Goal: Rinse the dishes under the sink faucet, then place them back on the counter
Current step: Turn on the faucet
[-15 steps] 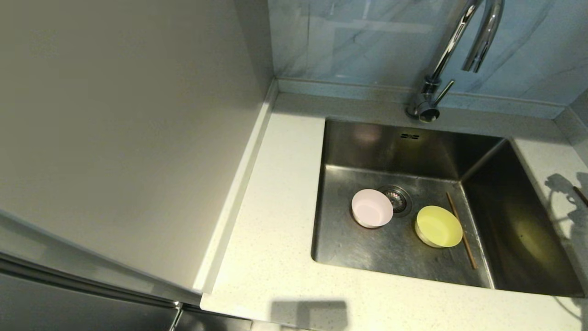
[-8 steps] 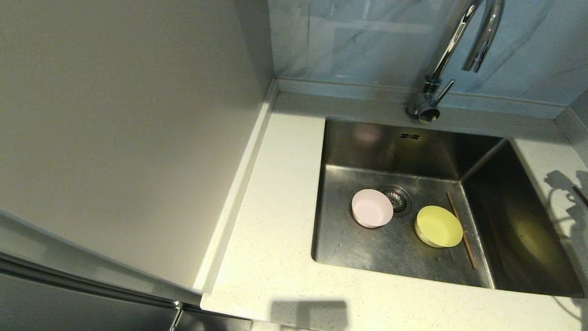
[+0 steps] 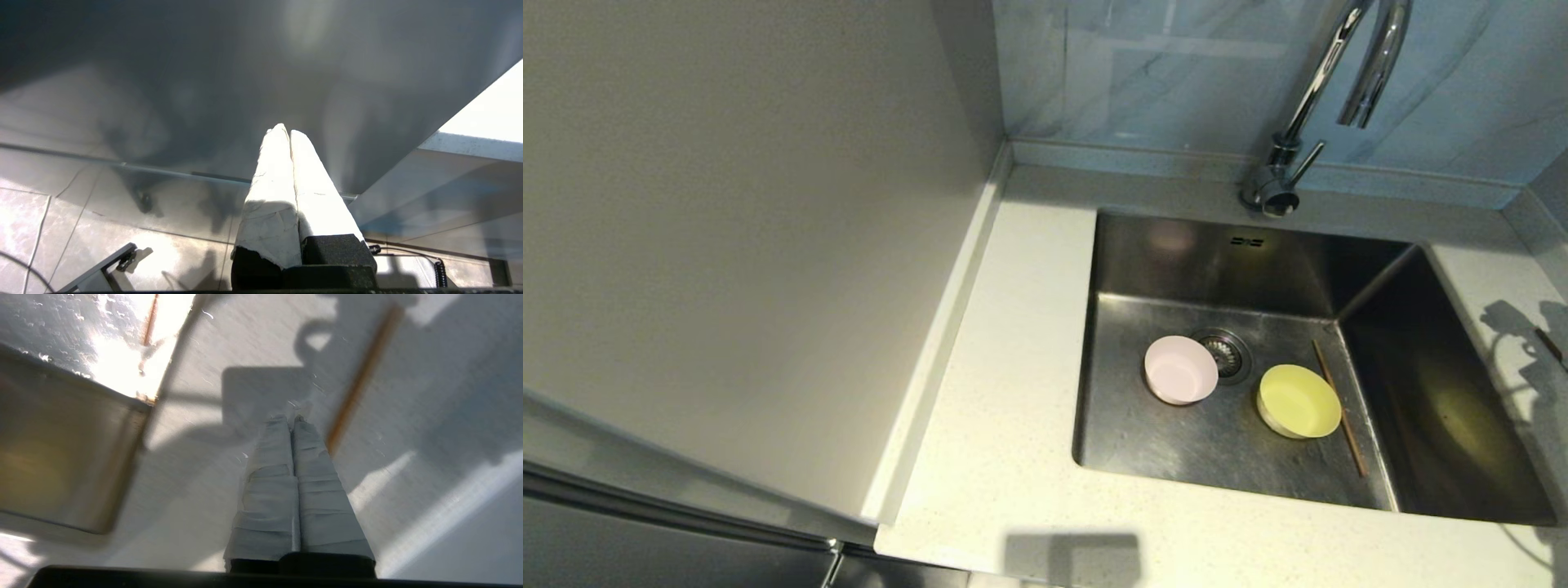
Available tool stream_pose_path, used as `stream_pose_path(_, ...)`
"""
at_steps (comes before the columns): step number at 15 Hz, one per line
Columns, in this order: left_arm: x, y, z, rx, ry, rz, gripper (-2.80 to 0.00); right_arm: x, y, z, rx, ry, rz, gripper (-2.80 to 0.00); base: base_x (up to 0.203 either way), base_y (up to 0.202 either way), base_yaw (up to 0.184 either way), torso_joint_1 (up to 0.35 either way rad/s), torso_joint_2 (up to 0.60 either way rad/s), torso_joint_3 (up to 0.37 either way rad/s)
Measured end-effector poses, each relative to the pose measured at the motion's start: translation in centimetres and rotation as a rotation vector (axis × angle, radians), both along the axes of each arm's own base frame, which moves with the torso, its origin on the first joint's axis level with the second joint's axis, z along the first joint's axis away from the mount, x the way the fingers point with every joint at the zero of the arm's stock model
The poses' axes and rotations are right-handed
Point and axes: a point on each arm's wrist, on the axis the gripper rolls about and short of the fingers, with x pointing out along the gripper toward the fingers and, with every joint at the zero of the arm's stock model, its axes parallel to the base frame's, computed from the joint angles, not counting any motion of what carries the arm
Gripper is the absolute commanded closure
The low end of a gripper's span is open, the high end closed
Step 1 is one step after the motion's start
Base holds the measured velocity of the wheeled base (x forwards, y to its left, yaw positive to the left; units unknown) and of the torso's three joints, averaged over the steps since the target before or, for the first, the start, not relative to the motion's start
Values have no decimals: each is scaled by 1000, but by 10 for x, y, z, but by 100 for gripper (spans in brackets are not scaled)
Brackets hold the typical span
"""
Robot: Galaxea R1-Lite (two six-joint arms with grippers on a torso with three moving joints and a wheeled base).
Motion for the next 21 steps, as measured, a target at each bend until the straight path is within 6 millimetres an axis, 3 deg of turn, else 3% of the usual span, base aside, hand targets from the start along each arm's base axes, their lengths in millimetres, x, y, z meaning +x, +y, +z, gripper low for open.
stream_pose_path(6,0,0,0,0,1,0,0,2,-2,2,-1,-28,9,-280,-3,-4,106,1,2,5)
stream_pose_path(21,0,0,0,0,0,0,0,6,-5,3,-12,-82,-32,-280,0,0,0,0,0,0)
